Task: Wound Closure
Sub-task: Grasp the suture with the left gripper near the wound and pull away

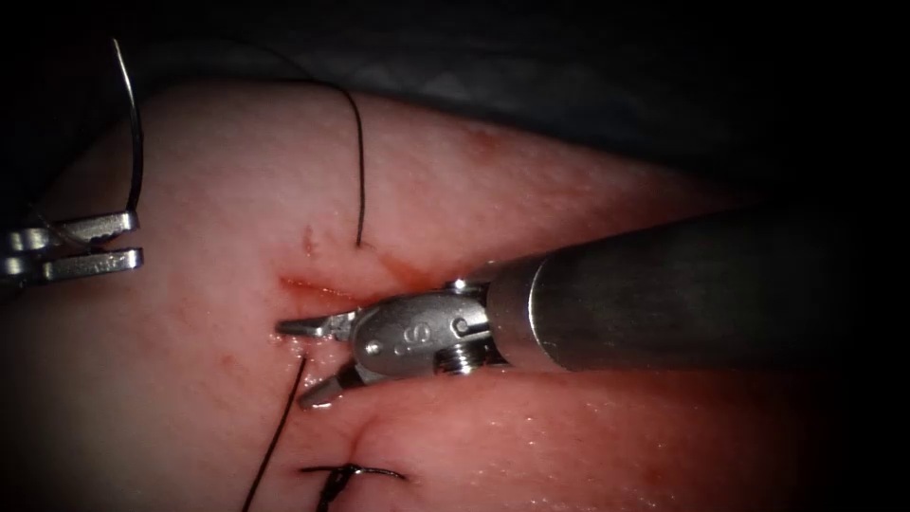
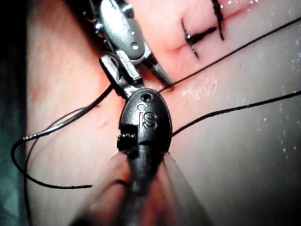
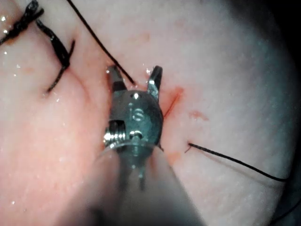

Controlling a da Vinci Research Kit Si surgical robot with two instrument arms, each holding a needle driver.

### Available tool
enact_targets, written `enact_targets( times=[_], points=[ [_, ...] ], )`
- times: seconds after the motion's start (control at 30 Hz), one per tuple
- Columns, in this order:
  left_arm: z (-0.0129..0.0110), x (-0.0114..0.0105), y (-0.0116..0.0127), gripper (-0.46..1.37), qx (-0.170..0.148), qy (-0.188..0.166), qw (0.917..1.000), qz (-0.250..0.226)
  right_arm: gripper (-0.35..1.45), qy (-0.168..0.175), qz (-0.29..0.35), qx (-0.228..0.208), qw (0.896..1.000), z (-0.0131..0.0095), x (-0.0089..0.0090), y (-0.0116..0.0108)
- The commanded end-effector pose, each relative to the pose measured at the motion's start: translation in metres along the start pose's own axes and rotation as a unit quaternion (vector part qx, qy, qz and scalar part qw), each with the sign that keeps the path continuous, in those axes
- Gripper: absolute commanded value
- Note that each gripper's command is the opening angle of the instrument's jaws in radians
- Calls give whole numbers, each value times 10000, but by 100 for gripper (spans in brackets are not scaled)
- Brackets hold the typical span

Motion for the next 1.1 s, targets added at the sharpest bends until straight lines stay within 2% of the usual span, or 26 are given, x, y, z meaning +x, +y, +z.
enact_targets(
  times=[0.03, 0.17, 0.23, 0.27, 0.3, 0.37, 0.57, 0.77, 0.9, 1.1],
  points=[
    [0, 0, 0, -35, -57, 0, 10000, -1, 106, 5, -15, 26, 10000, 2, 0, -1],
    [0, 0, 0, -35, -57, -1, 10000, -1, 94, 22, -38, 64, 10000, 7, -1, -4],
    [0, 0, 0, -35, -57, -1, 10000, -1, 58, 79, -48, 183, 9998, 8, -1, -5],
    [0, 0, 0, -35, -57, -1, 10000, -1, 19, 86, -54, 249, 9996, 8, -1, -6],
    [0, 0, 0, -35, -57, -1, 10000, -1, -31, 82, -65, 355, 9993, 7, -1, -6],
    [0, 0, 0, -35, -57, -1, 10000, -1, -35, 17, -97, 624, 9980, 5, -1, -9],
    [0, 0, 0, -35, -57, -1, 10000, -2, -35, 37, -38, 676, 9977, 0, 5, -19],
    [0, 0, 0, -35, -58, 0, 10000, -2, -35, 99, -46, 760, 9971, -12, 30, -40],
    [1, 0, 0, -35, -57, 0, 10000, -2, -35, 176, -73, 859, 9961, -28, 58, -61],
    [2, 0, 0, -35, -53, -1, 10000, -2, -35, 357, -67, 1074, 9936, -45, 118, -101]
  ],
)
